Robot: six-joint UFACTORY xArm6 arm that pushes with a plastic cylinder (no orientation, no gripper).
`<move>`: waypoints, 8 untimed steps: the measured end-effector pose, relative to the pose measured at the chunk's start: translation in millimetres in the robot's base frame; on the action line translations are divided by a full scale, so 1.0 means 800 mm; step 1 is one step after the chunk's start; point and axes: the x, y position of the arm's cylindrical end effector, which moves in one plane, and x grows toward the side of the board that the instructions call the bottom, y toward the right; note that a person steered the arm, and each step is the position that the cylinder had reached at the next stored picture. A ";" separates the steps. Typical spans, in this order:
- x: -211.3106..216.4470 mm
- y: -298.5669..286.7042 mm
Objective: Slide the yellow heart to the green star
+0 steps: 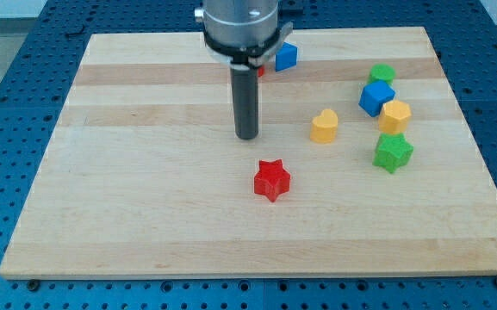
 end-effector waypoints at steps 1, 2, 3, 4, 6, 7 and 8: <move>-0.037 0.000; -0.041 0.006; -0.033 0.024; -0.010 0.046; 0.005 0.086; 0.005 0.099; 0.004 0.109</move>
